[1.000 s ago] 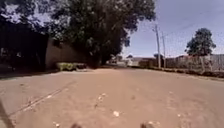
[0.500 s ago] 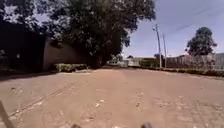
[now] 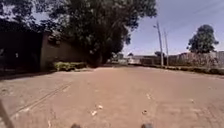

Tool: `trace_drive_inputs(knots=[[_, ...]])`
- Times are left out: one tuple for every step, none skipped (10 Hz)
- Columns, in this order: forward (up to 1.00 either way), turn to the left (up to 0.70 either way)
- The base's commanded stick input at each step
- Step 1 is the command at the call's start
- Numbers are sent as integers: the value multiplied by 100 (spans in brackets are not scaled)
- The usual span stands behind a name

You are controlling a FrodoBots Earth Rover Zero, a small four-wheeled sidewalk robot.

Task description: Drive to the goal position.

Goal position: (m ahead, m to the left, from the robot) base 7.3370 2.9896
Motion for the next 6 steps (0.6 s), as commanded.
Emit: trace_drive_inputs(knots=[[70,0],[70,0],[70,0],[70,0],[70,0],[70,0]])
